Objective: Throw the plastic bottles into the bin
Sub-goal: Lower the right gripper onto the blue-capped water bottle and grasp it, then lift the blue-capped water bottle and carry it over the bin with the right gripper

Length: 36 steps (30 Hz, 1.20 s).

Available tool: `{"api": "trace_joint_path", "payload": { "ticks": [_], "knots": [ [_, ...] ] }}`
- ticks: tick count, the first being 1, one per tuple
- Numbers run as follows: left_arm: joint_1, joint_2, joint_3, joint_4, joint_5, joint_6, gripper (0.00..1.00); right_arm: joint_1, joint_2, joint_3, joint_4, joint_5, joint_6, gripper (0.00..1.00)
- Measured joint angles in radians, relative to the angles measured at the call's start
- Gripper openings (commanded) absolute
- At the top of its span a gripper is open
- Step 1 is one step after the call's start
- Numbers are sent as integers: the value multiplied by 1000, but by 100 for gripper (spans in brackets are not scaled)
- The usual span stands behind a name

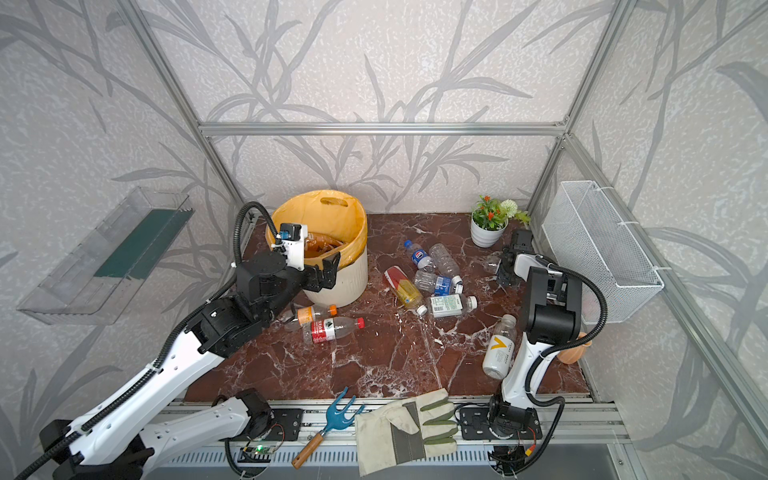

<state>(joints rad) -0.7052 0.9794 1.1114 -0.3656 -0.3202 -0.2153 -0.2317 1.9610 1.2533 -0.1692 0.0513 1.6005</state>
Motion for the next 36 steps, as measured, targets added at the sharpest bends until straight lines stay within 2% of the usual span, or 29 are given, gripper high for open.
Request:
{"api": "trace_joint_path", "payload": {
  "ticks": [3, 6, 14, 24, 36],
  "knots": [
    [0, -3, -3, -1, -4, 6, 99, 0, 2, -4, 0, -10, -6, 80],
    [0, -8, -3, -1, -10, 13, 99, 0, 0, -19, 10, -22, -28, 71],
    [0, -43, -15, -1, -30, 22, 99, 4, -82, -165, 98, -62, -89, 62],
    [0, -86, -18, -1, -26, 21, 99, 10, -198, -319, 151, -137, -173, 57],
    [0, -94, -18, 0, -19, 11, 99, 12, -508, -484, 154, -218, -276, 57]
  ]
}}
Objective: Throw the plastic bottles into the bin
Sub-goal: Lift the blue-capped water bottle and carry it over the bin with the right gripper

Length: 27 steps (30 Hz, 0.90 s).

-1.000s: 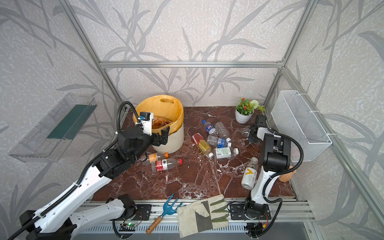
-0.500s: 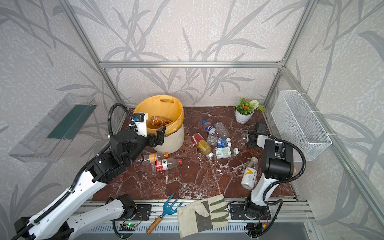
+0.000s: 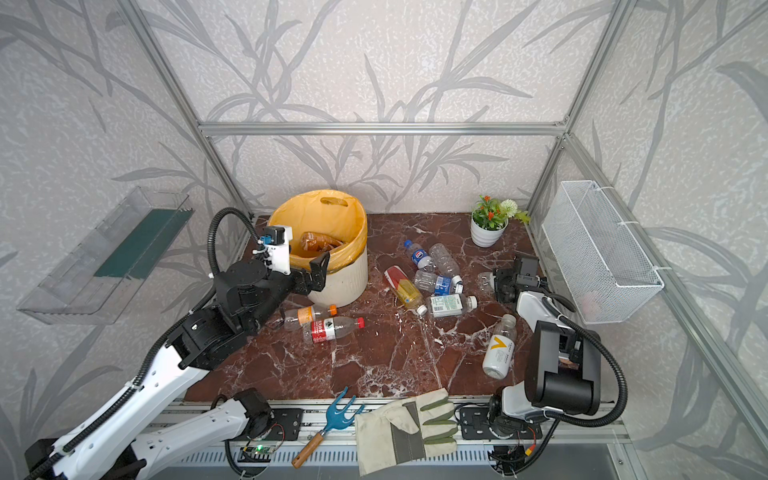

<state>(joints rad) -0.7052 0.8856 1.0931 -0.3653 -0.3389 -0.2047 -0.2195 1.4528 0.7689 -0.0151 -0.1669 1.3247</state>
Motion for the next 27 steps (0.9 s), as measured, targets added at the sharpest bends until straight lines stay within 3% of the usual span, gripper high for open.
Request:
{"api": "trace_joint_path", "payload": {
  "ticks": [17, 27],
  "knots": [
    [8, -13, 11, -38, -99, -53, 99, 5, -292, -40, 10, -169, -219, 60],
    [40, -14, 12, -74, -159, -97, 99, 91, -381, 72, 1, -241, -409, 60]
  ]
}}
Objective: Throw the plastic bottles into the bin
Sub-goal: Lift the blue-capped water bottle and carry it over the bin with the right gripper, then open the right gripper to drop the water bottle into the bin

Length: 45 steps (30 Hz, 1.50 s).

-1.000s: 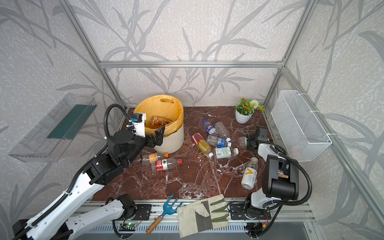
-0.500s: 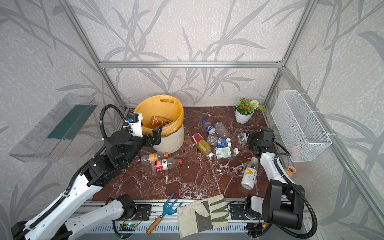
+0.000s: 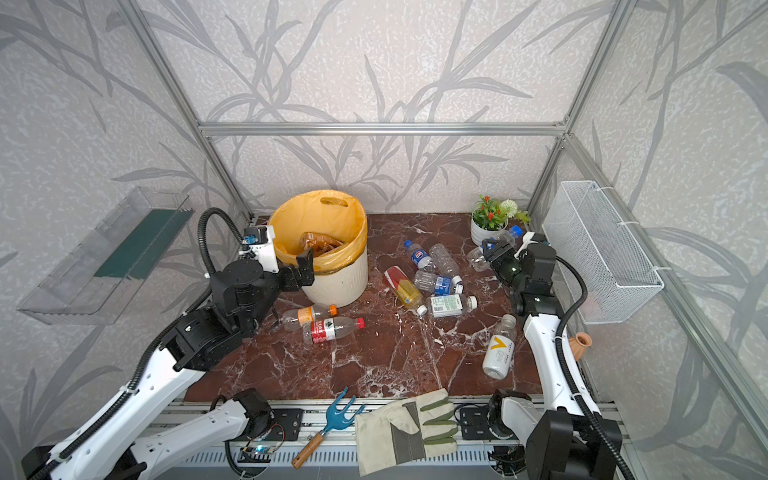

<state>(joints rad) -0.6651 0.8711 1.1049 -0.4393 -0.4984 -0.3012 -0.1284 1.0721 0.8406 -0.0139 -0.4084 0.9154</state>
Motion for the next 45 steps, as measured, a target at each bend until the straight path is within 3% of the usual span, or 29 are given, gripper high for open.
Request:
{"api": "trace_joint_path", "payload": {
  "ticks": [12, 19, 23, 28, 29, 30, 36, 45],
  "knots": [
    [43, -33, 0, -54, -63, -66, 99, 319, 67, 196, 63, 66, -152, 60],
    [72, -52, -1, -92, -77, -111, 99, 547, 253, 367, 132, 135, -229, 60],
    [91, -70, -1, -103, -74, -122, 99, 681, 439, 575, 133, 148, -279, 61],
    [109, -56, 0, -123, -42, -122, 99, 811, 687, 915, 26, 126, -384, 82],
    [111, -54, 2, -133, -35, -122, 99, 817, 697, 927, 1, 120, -395, 95],
    [113, -50, 2, -137, -29, -122, 99, 817, 699, 930, -29, 121, -410, 99],
    [122, -40, 2, -160, 7, -121, 99, 738, 617, 870, -120, 162, -468, 99],
    [123, -46, 2, -129, 96, -105, 99, 646, 275, 642, -63, 214, -523, 99]
  ]
}}
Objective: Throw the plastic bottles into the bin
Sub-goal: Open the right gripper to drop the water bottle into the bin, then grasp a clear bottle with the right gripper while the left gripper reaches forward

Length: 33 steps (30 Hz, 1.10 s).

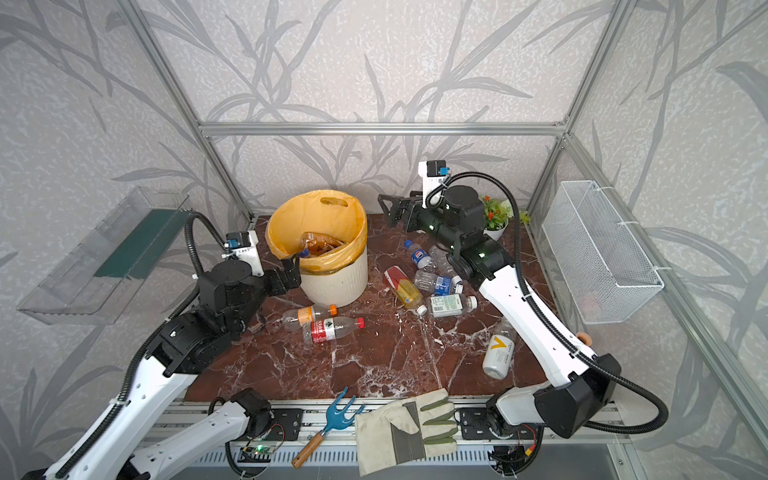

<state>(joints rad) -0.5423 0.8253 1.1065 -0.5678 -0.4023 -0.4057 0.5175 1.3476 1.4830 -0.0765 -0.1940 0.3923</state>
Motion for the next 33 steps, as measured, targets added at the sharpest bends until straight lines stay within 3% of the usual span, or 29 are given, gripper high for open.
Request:
{"api": "trace_joint_path", "payload": {
  "ticks": [4, 11, 20, 26, 33],
  "knots": [
    [0, -12, -3, 8, 13, 2, 99, -87, -128, -130, 6, 3, 1, 99],
    [-31, -53, -35, 76, 77, 55, 94, -343, -330, -463, -6, -8, 89, 99],
    [-287, 170, 69, 102, 77, 262, 95, -642, -553, -703, -78, -47, 243, 99],
    [-312, 321, 156, 58, 140, 383, 95, -867, -571, -780, -121, -146, 320, 99],
    [-335, 445, 257, 59, 194, 431, 95, -897, -486, -800, -165, -235, 258, 89]
  ]
}}
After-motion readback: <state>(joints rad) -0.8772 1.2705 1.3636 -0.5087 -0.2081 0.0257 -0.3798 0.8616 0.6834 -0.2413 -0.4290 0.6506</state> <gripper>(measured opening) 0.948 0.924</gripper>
